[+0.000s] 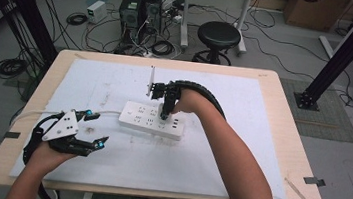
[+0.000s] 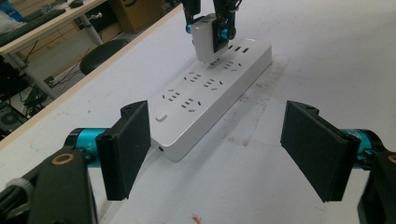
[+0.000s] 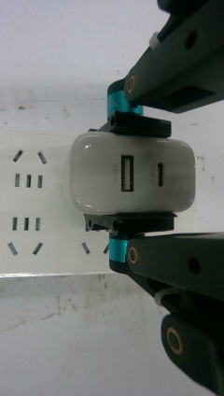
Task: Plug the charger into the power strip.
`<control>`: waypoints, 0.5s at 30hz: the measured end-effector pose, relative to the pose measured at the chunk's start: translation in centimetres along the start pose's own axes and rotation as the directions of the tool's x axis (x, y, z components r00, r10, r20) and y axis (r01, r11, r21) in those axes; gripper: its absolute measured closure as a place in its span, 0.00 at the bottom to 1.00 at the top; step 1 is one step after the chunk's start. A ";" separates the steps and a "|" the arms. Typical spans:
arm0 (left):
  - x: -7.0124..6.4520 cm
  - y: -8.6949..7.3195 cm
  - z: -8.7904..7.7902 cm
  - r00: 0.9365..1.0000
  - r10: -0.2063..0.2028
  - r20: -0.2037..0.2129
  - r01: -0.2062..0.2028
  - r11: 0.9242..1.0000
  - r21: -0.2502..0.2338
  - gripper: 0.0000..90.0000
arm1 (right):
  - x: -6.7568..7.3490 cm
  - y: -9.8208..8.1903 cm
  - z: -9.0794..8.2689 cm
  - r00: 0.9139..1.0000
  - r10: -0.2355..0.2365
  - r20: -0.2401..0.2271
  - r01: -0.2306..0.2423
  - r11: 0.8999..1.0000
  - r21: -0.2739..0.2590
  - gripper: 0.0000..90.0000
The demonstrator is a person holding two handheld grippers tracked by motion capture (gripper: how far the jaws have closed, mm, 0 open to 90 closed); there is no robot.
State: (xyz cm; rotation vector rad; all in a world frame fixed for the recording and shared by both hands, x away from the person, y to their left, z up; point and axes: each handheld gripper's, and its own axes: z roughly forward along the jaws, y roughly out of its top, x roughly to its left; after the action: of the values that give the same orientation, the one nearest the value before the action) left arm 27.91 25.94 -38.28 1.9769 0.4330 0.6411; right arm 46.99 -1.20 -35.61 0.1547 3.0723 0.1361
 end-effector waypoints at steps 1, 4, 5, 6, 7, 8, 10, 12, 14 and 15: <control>0.0 0.0 0.0 1.000 -0.001 0.000 0.001 1.000 0.000 0.27 | 0.1 0.0 0.0 1.000 0.010 -0.001 -0.010 1.000 -0.002 0.70; 0.0 0.1 0.2 1.000 0.002 0.002 -0.002 1.000 -0.002 0.27 | 0.5 0.4 0.2 1.000 -0.006 0.019 0.006 1.000 0.006 0.70; 0.0 0.2 0.3 1.000 -0.001 0.000 0.001 1.000 -0.004 0.27 | 0.5 0.5 0.3 1.000 -0.015 0.026 0.015 1.000 0.009 0.70; 0.0 0.2 0.3 1.000 0.001 0.002 -0.001 1.000 -0.005 0.27 | 0.6 0.6 0.5 0.999 -0.017 0.028 0.017 1.000 0.020 0.70; -0.1 0.3 0.4 1.000 0.003 0.003 -0.003 1.000 -0.007 0.27 | 0.6 0.8 0.9 1.000 -0.005 0.031 0.004 0.999 0.040 0.70; -0.2 0.4 0.5 1.000 0.004 0.006 -0.004 1.000 -0.011 0.27 | 0.5 0.8 0.9 1.000 -0.005 0.027 0.004 0.999 0.042 0.70; -0.3 0.4 0.6 1.000 0.008 0.009 -0.008 1.000 -0.009 0.27 | 0.4 0.6 0.9 1.000 0.000 0.019 -0.001 0.999 0.035 0.71; -0.3 0.4 0.8 1.000 0.006 0.014 -0.006 1.000 -0.006 0.27 | 0.5 0.6 1.0 1.000 -0.002 0.026 0.001 0.999 0.038 0.71; -0.4 0.5 1.0 1.000 0.011 0.012 -0.011 1.000 -0.001 0.27 | 0.5 0.5 1.0 1.000 0.006 0.022 -0.007 0.999 0.038 0.71; -0.4 0.6 1.0 1.000 0.013 0.012 -0.013 1.000 -0.004 0.27 | 0.5 0.5 1.1 1.000 0.011 0.022 -0.012 0.999 0.031 0.71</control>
State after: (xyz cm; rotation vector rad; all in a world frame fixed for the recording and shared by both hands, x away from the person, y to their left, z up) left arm 28.24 24.76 -38.26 1.9805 0.4116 0.6371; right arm 46.61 -0.56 -36.69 0.1740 3.0535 0.0870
